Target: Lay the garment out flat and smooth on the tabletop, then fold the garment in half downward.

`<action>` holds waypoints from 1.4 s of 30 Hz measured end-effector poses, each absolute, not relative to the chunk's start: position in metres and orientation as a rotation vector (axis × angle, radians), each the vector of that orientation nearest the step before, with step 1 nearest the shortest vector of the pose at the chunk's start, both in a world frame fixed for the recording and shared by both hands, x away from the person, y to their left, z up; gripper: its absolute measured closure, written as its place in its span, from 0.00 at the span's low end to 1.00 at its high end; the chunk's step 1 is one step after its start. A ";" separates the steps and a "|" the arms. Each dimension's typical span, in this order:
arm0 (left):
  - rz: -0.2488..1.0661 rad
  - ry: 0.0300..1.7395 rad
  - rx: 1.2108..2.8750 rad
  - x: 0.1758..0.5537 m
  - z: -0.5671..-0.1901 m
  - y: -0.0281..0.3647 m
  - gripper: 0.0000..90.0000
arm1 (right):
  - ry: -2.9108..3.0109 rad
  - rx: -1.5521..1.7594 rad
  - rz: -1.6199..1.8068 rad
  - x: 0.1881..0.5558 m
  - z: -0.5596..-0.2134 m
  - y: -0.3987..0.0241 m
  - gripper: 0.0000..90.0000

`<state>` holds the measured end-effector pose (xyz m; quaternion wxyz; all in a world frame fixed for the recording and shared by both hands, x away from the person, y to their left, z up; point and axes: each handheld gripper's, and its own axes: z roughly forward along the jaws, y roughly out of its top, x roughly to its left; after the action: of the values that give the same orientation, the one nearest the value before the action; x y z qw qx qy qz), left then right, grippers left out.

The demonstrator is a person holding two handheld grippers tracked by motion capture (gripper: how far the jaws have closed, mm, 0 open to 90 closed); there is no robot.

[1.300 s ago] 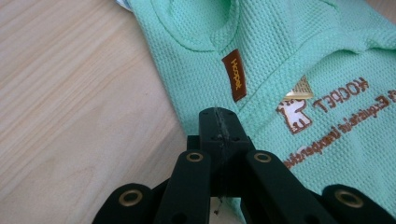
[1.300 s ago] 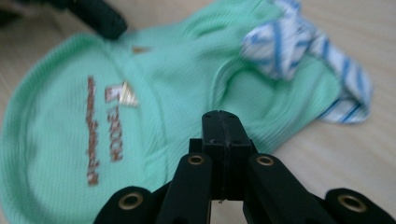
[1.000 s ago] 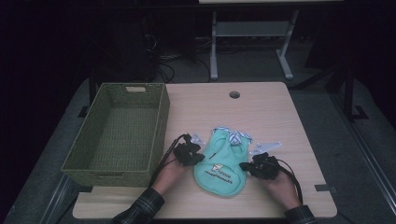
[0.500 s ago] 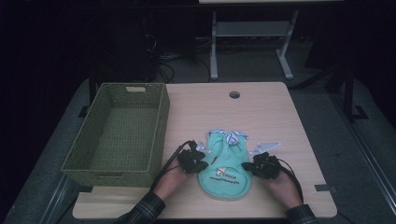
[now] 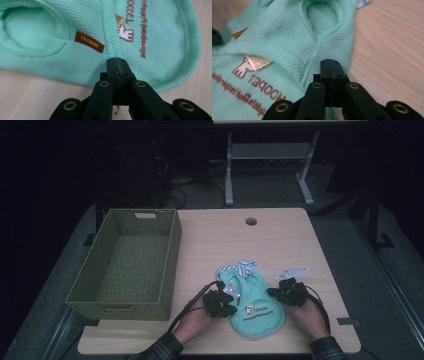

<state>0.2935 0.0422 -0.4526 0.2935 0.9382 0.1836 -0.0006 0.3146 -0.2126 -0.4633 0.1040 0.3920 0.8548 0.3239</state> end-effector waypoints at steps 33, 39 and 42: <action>0.213 0.805 2.302 0.355 -0.427 0.094 0.84 | 2.507 1.085 1.045 0.308 -0.449 -0.204 1.00; 0.220 0.862 2.268 0.371 -0.437 0.091 0.64 | 2.529 1.069 1.080 0.305 -0.447 -0.195 1.00; 0.218 0.864 2.305 0.378 -0.444 0.089 0.55 | 2.538 1.050 1.094 0.303 -0.447 -0.189 1.00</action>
<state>0.3779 0.0889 -0.4436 0.3289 0.8808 0.3303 0.0834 0.3030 -0.1889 -0.4468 0.0926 0.3535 0.8547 0.3686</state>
